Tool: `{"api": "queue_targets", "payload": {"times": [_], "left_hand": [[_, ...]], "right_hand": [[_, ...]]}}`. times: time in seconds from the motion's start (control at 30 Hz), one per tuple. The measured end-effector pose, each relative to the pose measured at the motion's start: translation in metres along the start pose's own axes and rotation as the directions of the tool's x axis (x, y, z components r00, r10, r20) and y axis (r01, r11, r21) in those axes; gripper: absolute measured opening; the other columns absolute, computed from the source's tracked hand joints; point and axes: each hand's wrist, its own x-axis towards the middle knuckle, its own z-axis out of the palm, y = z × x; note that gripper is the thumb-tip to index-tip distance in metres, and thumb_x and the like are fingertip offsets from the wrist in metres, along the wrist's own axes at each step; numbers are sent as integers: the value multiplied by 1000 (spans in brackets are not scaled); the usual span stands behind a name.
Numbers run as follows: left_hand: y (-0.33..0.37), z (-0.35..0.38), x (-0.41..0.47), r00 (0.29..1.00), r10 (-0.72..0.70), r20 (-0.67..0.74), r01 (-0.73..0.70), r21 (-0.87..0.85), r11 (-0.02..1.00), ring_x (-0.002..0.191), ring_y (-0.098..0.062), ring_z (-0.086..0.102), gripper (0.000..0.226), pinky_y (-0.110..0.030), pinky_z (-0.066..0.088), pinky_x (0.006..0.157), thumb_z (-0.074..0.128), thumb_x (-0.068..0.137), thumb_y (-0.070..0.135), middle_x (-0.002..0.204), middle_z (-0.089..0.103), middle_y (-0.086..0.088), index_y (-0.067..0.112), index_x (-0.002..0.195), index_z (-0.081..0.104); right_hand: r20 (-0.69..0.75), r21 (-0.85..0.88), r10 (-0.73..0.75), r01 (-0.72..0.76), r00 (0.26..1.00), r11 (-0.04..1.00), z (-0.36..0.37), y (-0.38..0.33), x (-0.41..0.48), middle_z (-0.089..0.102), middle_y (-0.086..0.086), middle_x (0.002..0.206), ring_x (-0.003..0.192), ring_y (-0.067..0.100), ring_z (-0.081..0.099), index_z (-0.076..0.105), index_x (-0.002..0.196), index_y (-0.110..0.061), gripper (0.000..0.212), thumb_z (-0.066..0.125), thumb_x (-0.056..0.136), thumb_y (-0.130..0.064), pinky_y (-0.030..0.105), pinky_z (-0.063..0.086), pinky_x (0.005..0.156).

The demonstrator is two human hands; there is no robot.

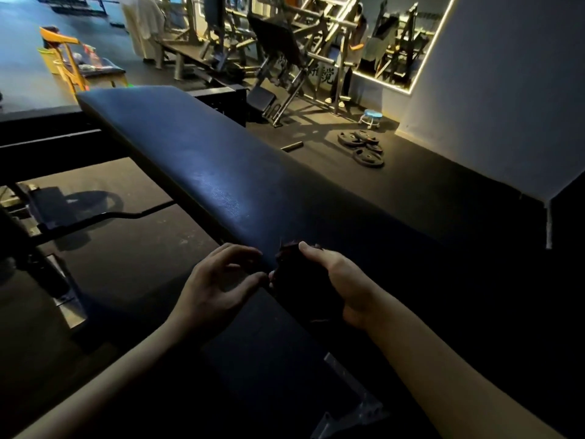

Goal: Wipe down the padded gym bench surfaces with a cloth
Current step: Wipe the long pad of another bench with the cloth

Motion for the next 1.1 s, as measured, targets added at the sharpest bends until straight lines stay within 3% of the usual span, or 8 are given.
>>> {"api": "queue_targets", "payload": {"times": [0.17, 0.33, 0.43, 0.67, 0.77, 0.87, 0.97, 1.1], "left_hand": [[2, -33, 10, 985, -49, 164, 60, -64, 996, 119, -10, 63, 55, -18, 45, 103, 73, 77, 49, 120, 67, 10, 21, 124, 70], [-8, -50, 2, 955, -219, 201, 260, -209, 943, 113, -14, 69, 37, -31, 50, 102, 81, 77, 35, 114, 74, 1, 14, 108, 77], [-7, -60, -6, 930, -342, 133, 367, -293, 883, 85, -9, 71, 8, -24, 51, 80, 80, 86, 11, 88, 77, 0, 9, 92, 76], [-10, -73, -8, 827, -556, 78, 543, -367, 755, 67, -15, 71, 31, -23, 52, 57, 77, 90, 34, 77, 76, -8, 3, 92, 74], [-12, -73, -4, 759, -630, 164, 621, -471, 627, 62, -13, 69, 26, -22, 51, 51, 75, 92, 30, 74, 73, -6, 5, 93, 75], [-21, -76, -3, 707, -625, 332, 666, -609, 430, 74, -21, 72, 33, -28, 57, 61, 76, 69, 14, 92, 73, -17, 3, 100, 77], [-19, -74, -11, 718, -599, 355, 675, -566, 473, 81, -22, 75, 49, -27, 59, 67, 84, 65, 0, 94, 76, -14, 3, 112, 70], [-8, -67, -15, 647, -715, 265, 707, -559, 433, 61, -10, 72, 32, -20, 53, 50, 74, 84, -3, 80, 76, -3, 7, 114, 66]], "right_hand": [[160, 23, 156, -162, 975, 987, 38, -8, 1, 69, 25, 121, 100, 32, 70, 68, 127, -3, 68, 50, 95, -61, 37, 58, 86], [267, 32, 147, -162, 952, 986, 63, -6, 17, 71, 24, 116, 100, 32, 71, 78, 111, -10, 55, 50, 98, -56, 40, 58, 94], [288, 14, 147, -158, 946, 987, 66, 1, 21, 71, 18, 114, 94, 25, 72, 74, 118, -8, 44, 58, 97, -43, 35, 60, 85], [204, -215, -7, 52, 979, 975, 65, 14, 34, 71, 18, 121, 99, 25, 72, 61, 127, -2, 38, 65, 90, 6, 32, 61, 80], [115, -233, -1, 28, 993, 972, 67, 18, 40, 75, 10, 101, 86, 19, 73, 67, 114, -6, 20, 62, 95, 0, 31, 60, 72], [38, -208, 4, 3, 999, 978, 63, 21, 43, 76, 7, 88, 75, 17, 73, 69, 105, -7, 12, 59, 100, -10, 29, 57, 62], [11, -189, 23, -20, 1000, 982, 63, 25, 43, 76, 14, 98, 84, 26, 74, 71, 109, -3, 34, 61, 99, -34, 35, 59, 68], [18, -111, 134, -132, 991, 985, 62, 27, 41, 74, 19, 111, 100, 36, 72, 71, 120, -5, 59, 47, 101, -56, 40, 56, 80]]}}
